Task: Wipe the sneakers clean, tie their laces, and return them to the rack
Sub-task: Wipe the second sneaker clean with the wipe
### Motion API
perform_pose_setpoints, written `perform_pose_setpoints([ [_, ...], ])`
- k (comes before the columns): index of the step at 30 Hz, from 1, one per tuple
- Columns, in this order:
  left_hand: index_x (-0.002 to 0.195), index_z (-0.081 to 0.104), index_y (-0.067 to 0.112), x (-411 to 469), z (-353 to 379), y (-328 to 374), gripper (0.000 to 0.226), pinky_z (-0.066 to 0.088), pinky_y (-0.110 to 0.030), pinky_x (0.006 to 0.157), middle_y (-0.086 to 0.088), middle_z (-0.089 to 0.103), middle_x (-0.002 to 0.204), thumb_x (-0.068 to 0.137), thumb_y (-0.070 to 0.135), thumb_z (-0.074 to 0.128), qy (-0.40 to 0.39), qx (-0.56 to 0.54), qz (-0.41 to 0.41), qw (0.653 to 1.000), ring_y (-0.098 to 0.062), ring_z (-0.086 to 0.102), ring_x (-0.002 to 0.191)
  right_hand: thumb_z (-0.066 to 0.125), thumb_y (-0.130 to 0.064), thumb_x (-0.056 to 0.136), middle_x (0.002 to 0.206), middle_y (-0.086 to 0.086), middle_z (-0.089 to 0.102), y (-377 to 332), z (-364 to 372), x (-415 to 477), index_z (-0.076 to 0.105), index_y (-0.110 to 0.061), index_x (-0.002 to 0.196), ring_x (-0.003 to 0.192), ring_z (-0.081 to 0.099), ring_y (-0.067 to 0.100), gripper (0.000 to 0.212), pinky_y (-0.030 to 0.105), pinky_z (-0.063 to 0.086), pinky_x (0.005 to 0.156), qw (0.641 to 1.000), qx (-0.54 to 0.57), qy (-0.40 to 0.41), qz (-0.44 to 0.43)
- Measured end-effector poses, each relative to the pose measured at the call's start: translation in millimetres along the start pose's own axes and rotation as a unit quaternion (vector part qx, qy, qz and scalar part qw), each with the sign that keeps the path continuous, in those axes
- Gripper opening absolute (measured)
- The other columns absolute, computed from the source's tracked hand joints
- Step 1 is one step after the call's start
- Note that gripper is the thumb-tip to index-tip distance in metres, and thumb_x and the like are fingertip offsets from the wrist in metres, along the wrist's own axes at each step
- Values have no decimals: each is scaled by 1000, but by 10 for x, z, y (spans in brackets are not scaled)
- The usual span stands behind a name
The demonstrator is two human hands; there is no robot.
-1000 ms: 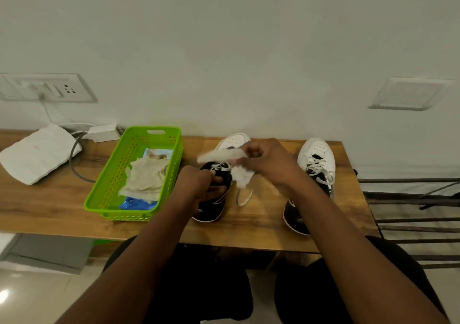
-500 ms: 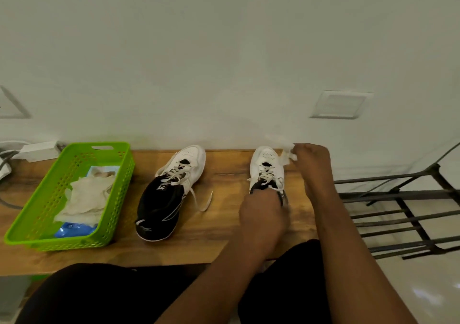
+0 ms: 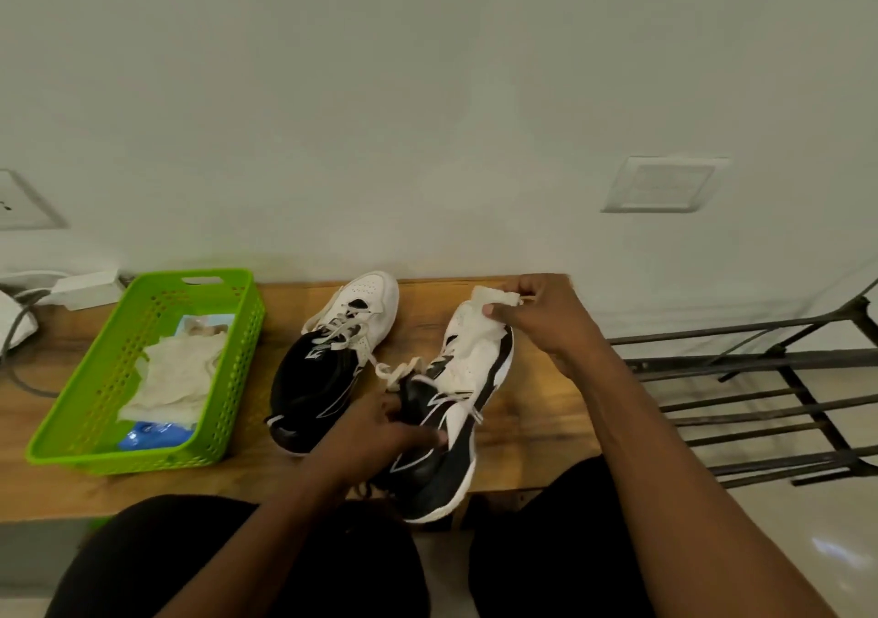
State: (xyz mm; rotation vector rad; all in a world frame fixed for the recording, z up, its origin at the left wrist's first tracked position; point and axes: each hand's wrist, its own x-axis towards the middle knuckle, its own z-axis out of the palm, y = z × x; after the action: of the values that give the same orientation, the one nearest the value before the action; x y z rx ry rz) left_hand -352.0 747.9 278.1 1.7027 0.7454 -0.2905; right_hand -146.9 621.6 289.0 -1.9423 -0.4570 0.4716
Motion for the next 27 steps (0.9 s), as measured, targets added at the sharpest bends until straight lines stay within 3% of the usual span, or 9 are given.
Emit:
perform_pose_setpoints([
  [3, 80, 72, 15, -75, -134, -165, 12, 52, -23, 63, 4, 75, 67, 76, 20, 83, 51, -27, -3, 998, -9, 72, 64, 79, -20, 77, 98, -4, 69, -108, 247, -68, 72, -19, 94, 90, 65, 17, 18, 35, 57, 78, 989, -125, -48, -60],
  [5, 73, 70, 15, -27, -128, -160, 12, 48, -19, 56, 6, 70, 59, 80, 18, 79, 71, -61, -4, 996, -5, 68, 56, 77, -20, 79, 99, -8, 63, -155, 367, -166, 70, -21, 98, 91, 61, 16, 20, 25, 51, 71, 969, -218, -69, -96],
  [8, 78, 74, 8, 118, -59, -176, 29, 55, -35, 70, -4, 76, 70, 85, 36, 72, 131, -74, -2, 989, -18, 73, 71, 76, -18, 79, 98, -6, 56, -189, 438, -292, 63, -19, 105, 88, 53, 14, 29, 14, 35, 59, 947, -292, -51, -119],
  [13, 92, 63, 6, 302, -111, -190, 56, 50, -41, 87, -12, 66, 88, 103, 51, 31, 179, -90, -36, 979, -26, 63, 86, 65, -10, 82, 102, 4, 71, -225, 500, -411, 73, -14, 104, 90, 63, 18, 24, 25, 48, 72, 909, -371, -86, -169],
  [16, 77, 57, 9, 343, -152, -166, 66, 44, -26, 58, -6, 52, 63, 103, 59, 21, 158, -187, -66, 967, -18, 52, 56, 62, -17, 86, 120, 4, 67, -230, 527, -475, 69, -11, 118, 105, 62, 18, 33, 18, 41, 81, 883, -397, -154, -199],
  [18, 70, 50, 14, 335, -180, -177, 60, 32, -19, 42, 0, 41, 53, 103, 57, 25, 132, -235, -82, 959, -12, 38, 43, 60, -20, 91, 130, 2, 60, -238, 528, -467, 69, -11, 119, 115, 57, 18, 31, 18, 37, 86, 870, -408, -182, -207],
  [22, 74, 57, 20, 273, -167, -163, 37, 32, -16, 40, 11, 47, 46, 99, 48, 51, 15, -173, -42, 984, -4, 42, 38, 64, -12, 89, 123, -1, 66, -222, 526, -416, 74, -16, 109, 108, 61, 16, 23, 18, 44, 85, 870, -417, -192, -180],
  [24, 90, 69, 22, 277, -115, -175, 18, 47, -13, 52, 13, 70, 67, 92, 40, 68, -17, -115, 7, 993, 0, 65, 57, 68, -14, 85, 116, -2, 69, -231, 525, -389, 74, -20, 104, 102, 63, 14, 21, 22, 48, 81, 870, -422, -194, -165],
  [27, 110, 71, 22, 301, -72, -176, 35, 56, -27, 85, 5, 77, 103, 79, 35, 82, -15, -101, 30, 994, -11, 72, 95, 69, -17, 84, 112, -3, 67, -268, 520, -367, 66, -20, 117, 99, 62, 14, 32, 23, 47, 77, 874, -413, -205, -155],
])
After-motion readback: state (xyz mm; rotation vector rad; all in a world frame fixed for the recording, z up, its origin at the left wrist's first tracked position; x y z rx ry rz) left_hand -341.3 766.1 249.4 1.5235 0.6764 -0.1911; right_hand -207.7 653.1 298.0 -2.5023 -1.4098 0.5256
